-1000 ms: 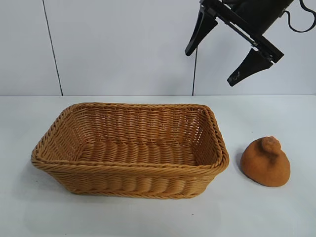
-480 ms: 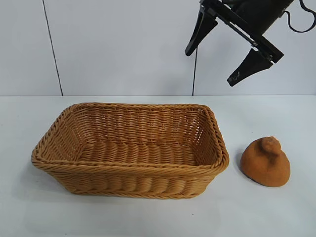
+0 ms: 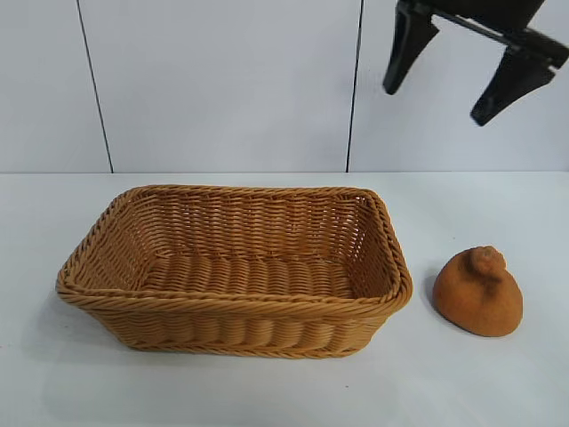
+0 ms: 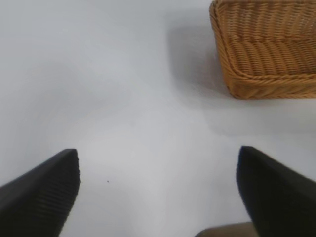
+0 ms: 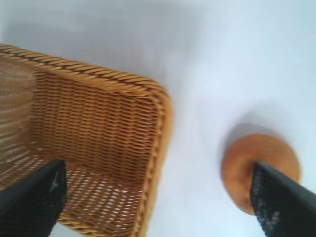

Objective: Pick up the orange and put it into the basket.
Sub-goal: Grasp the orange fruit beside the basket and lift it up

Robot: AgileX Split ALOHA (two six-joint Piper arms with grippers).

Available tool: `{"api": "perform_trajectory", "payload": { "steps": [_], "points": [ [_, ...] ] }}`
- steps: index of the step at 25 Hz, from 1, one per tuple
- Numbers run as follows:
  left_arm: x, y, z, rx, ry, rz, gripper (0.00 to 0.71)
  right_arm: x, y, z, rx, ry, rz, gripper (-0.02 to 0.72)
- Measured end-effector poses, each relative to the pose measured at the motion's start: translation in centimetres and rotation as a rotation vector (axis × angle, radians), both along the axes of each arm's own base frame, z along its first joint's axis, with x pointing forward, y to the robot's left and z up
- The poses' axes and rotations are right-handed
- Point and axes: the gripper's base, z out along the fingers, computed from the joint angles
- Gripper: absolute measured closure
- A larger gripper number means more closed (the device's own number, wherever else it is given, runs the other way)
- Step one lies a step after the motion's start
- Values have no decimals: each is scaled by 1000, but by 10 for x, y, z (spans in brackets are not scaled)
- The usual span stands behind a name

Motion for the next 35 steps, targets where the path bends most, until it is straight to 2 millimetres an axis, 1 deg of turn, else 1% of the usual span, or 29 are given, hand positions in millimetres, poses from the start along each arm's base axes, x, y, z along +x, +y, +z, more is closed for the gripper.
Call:
{"api": "perform_trajectory", "payload": {
  "steps": [1, 4, 7, 9, 11, 12, 14, 16, 18, 24, 25, 26, 28, 30, 31, 32, 35],
  "points": [
    [0, 0, 0, 0, 0, 0, 98, 0, 0, 0, 0, 0, 0, 10],
    [0, 0, 0, 0, 0, 0, 98, -8, -1, -22, -6, 78, 0, 10],
    [0, 0, 0, 0, 0, 0, 98, -24, -6, -58, -54, 210, 11, 10],
    [0, 0, 0, 0, 0, 0, 98, -35, -11, -79, -99, 269, 18, 10],
    [0, 0, 0, 0, 0, 0, 98, -42, -15, -99, -137, 275, 27, 10],
    [0, 0, 0, 0, 0, 0, 98, -43, -16, -106, -142, 262, 29, 10],
    [0, 0, 0, 0, 0, 0, 98, -45, -16, -119, -128, 220, 24, 10],
    [0, 0, 0, 0, 0, 0, 98, -42, -15, -126, -111, 164, 17, 10],
    [0, 0, 0, 0, 0, 0, 98, -38, -13, -134, -94, 142, 8, 10],
    [0, 0, 0, 1, 0, 1, 98, -32, -11, -178, -100, 220, 4, 10],
    [0, 0, 0, 1, 0, 1, 98, -32, -11, -184, -101, 233, 3, 25],
    [0, 0, 0, 1, 0, 1, 98, -32, -11, -188, -99, 241, 1, 79],
    [0, 0, 0, 1, 0, 1, 98, -32, -10, -189, -94, 245, -3, 272],
    [0, 0, 0, 1, 0, 1, 98, -32, -10, -185, -92, 245, -4, 547],
    [0, 0, 0, 1, 0, 1, 98, -32, -10, -179, -88, 236, -5, 635],
    [0, 0, 0, 1, 0, 1, 98, -32, -10, -173, -86, 228, -5, 651],
    [0, 0, 0, 1, 0, 1, 98, -28, -9, -149, -80, 192, -3, 649]
  ]
}}
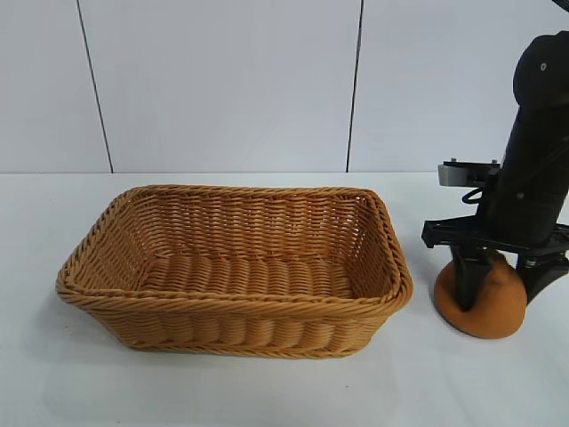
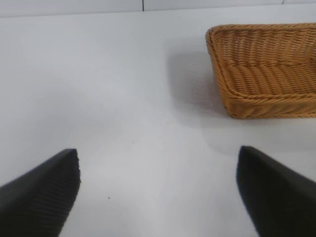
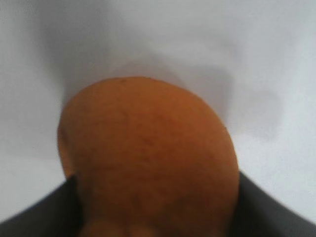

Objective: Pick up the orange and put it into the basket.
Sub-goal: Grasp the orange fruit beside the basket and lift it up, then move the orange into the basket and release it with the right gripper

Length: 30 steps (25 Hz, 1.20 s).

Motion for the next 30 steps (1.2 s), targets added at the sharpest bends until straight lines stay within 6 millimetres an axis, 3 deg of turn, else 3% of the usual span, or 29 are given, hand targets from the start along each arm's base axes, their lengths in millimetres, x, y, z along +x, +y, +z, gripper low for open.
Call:
{"api": "perform_trajectory", "payload": {
  "steps": [9, 13, 24, 27, 30],
  "points": [
    [0, 0, 0, 0, 0, 0, 98, 25, 14, 109, 100, -160, 0, 649],
    [0, 0, 0, 0, 0, 0, 98, 26, 37, 128, 130, -199, 54, 649],
    [0, 0, 0, 0, 0, 0, 98, -21, 169, 127, 270, -232, 317, 649],
    [0, 0, 0, 0, 0, 0, 98, -27, 195, 112, 281, -230, 351, 649],
    [0, 0, 0, 0, 0, 0, 98, -24, 213, 84, 273, -221, 367, 649]
  ]
}}
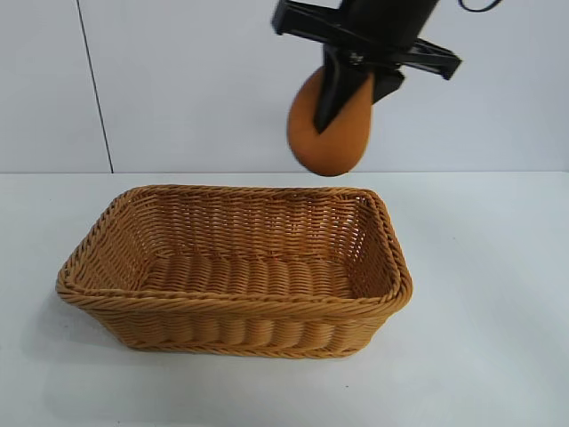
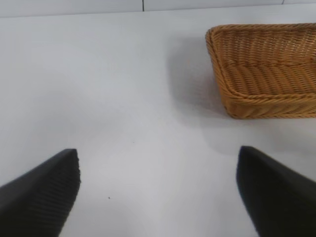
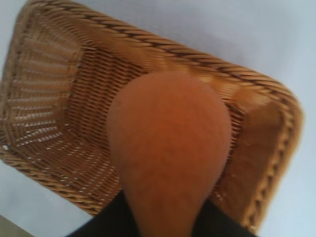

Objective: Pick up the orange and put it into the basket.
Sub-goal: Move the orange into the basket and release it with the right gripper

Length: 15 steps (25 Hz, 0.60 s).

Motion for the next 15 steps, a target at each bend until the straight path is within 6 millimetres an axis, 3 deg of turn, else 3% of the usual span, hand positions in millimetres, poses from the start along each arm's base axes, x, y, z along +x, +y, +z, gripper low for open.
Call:
{"api": "perform_trajectory", "payload": {
  "steps": [6, 10, 12, 15],
  "points": [
    [0, 0, 0, 0, 0, 0, 98, 17, 13, -65, -32, 27, -19, 627],
    [0, 0, 0, 0, 0, 0, 98, 18, 14, -88, -63, 70, -19, 372],
    [0, 0, 0, 0, 0, 0, 98, 17, 14, -87, -66, 72, -18, 204],
    [0, 0, 0, 0, 0, 0, 98, 20, 15, -76, -78, 57, -1, 56]
  ]
}}
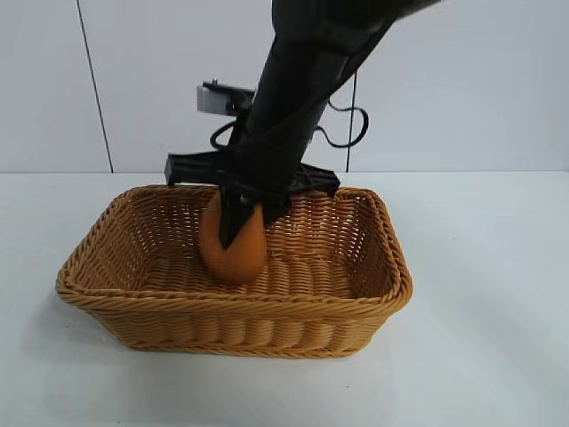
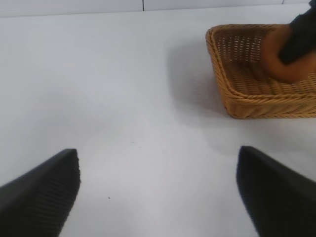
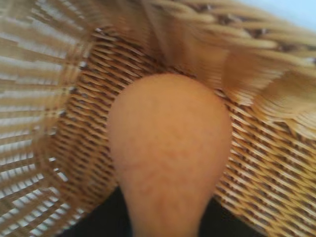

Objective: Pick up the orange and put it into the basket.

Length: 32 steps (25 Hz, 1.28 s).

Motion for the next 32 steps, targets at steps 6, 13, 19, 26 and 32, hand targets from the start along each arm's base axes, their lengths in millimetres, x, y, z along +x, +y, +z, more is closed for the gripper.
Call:
{"api": "perform_trajectory", "payload": {
  "steps": [6, 13, 19, 26, 32],
  "points": [
    [0, 0, 0, 0, 0, 0, 98, 6, 1, 48, -85, 30, 59, 13],
    [0, 0, 0, 0, 0, 0, 98, 24, -6, 120, -68, -160, -7, 10],
    [0, 0, 0, 0, 0, 0, 98, 55, -53, 121, -112, -175, -123, 10],
    [0, 0, 0, 0, 0, 0, 98, 109, -190, 120, -161, -167, -401, 10],
    [0, 0, 0, 0, 0, 0, 98, 119, -270, 118, -159, -139, -562, 10]
  ]
}}
